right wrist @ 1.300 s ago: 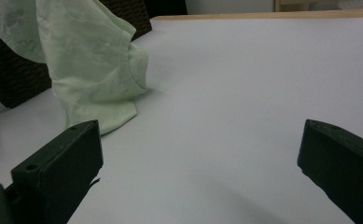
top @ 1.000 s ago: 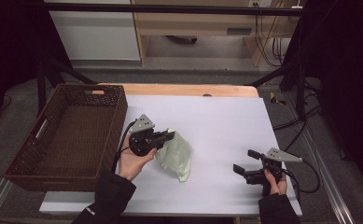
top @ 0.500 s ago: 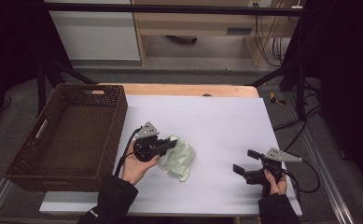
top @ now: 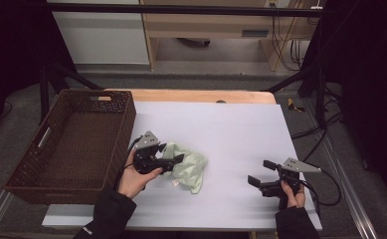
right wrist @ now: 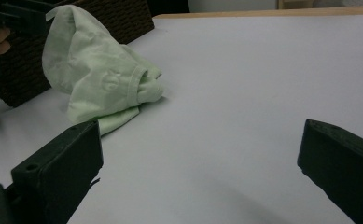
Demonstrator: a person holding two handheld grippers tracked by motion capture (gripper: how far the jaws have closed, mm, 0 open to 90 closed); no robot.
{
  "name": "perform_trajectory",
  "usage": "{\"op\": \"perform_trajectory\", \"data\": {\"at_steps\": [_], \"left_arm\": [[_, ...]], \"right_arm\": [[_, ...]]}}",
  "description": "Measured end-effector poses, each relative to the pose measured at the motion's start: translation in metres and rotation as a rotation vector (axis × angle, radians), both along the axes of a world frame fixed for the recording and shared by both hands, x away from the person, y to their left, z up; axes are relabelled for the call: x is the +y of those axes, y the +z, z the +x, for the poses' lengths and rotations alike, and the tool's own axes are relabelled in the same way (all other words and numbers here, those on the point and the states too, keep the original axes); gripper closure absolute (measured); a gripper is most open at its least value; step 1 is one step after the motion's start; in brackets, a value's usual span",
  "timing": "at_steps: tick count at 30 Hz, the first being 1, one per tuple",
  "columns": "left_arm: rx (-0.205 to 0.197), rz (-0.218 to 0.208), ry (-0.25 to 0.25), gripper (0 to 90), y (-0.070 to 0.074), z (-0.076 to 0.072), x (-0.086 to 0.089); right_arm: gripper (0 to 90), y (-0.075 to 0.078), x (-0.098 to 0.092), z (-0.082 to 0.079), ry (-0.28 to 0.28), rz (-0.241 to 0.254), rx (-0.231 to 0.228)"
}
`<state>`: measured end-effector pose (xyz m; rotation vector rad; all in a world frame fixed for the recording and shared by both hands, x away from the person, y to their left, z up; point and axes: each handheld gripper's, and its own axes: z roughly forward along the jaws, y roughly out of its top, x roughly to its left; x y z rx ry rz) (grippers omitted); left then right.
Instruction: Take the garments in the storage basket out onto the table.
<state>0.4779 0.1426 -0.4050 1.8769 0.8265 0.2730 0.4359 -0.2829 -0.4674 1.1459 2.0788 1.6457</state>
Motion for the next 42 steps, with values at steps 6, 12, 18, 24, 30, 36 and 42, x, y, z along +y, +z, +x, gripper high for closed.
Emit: {"op": "perform_trajectory", "data": {"at_steps": [6, 12, 18, 24, 30, 36, 42], "left_arm": [[-0.007, -0.005, 0.023, 16.0, -0.005, -0.003, 0.013], [-0.021, -0.011, 0.038, 5.6, -0.001, -0.009, 0.022], [-0.020, -0.015, 0.033, 1.5, -0.001, -0.020, 0.028], [-0.009, 0.003, 0.027, 0.2, -0.010, -0.030, 0.034], [0.000, 0.009, 0.007, 0.2, -0.021, -0.040, 0.035], [0.006, 0.019, -0.012, 0.2, -0.029, -0.048, 0.035], [0.032, 0.049, -0.017, 0.2, -0.039, -0.048, 0.030]], "right_arm": [[0.7, 0.000, 0.001, 0.000, 0.004, 0.002, 0.000], [0.7, 0.001, 0.002, 0.000, 0.008, 0.003, -0.002], [0.7, 0.003, 0.004, -0.001, 0.015, 0.010, -0.007], [0.7, 0.004, 0.009, -0.001, 0.025, 0.010, -0.003], [0.7, 0.007, 0.017, -0.001, 0.045, 0.002, -0.002], [0.7, 0.010, 0.028, -0.001, 0.054, -0.013, 0.002], [0.7, 0.013, 0.039, -0.002, 0.058, -0.015, 0.006]]}}
